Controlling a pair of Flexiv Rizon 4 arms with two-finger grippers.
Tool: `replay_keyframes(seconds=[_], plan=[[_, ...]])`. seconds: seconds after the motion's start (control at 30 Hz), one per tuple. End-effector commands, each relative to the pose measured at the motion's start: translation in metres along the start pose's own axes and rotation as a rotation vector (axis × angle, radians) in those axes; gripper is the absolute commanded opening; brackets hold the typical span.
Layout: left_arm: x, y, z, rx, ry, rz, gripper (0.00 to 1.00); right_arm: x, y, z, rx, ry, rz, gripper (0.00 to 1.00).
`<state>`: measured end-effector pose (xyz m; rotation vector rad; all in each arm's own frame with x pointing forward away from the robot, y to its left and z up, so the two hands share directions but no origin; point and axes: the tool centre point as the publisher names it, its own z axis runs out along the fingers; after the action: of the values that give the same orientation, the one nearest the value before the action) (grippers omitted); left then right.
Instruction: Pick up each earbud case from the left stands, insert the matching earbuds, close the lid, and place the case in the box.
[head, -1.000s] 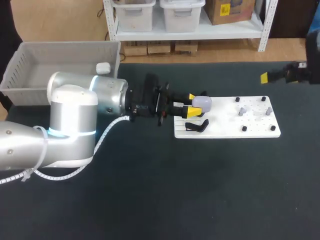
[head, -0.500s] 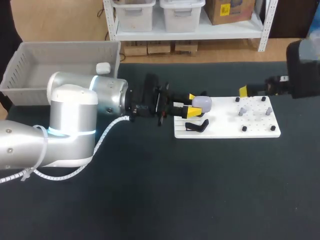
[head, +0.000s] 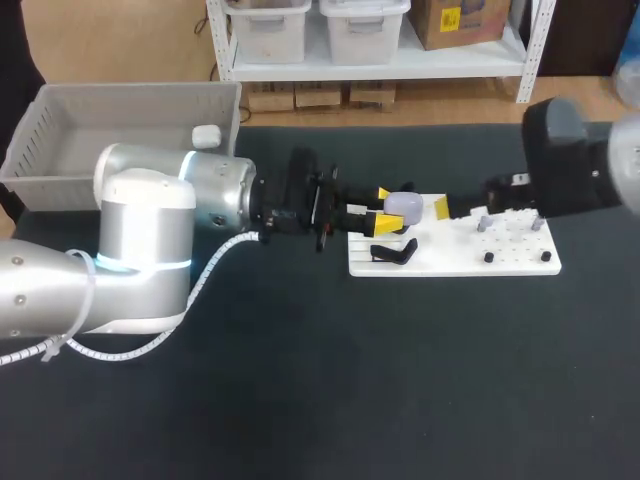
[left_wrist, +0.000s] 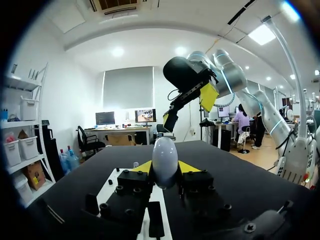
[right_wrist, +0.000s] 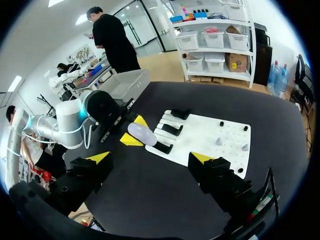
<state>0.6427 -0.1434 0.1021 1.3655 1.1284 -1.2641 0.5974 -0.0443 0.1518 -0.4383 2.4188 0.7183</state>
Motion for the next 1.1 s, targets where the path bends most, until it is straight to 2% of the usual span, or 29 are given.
replay_keyframes(seconds=[0.03,0.4,0.73,1.1], plan=[[0.001,-0.001,0.0,-0.004,-0.003,0.003,0.0,-0.002,0.004,0.023,-0.02,0.011,0.003,1.0],[0.001,-0.001,0.0,-0.004,-0.003,0.003,0.0,0.002,0.009,0.051,-0.065,0.059,0.014,1.0],[0.001,-0.001,0.0,-0.004,-0.003,0.003,0.0,0.002,-0.007,0.065,-0.063,0.077,0.052,1.0],[0.001,-0.001,0.0,-0.004,-0.003,0.003,0.0,-0.005,-0.016,0.068,-0.06,0.069,0.068,1.0]])
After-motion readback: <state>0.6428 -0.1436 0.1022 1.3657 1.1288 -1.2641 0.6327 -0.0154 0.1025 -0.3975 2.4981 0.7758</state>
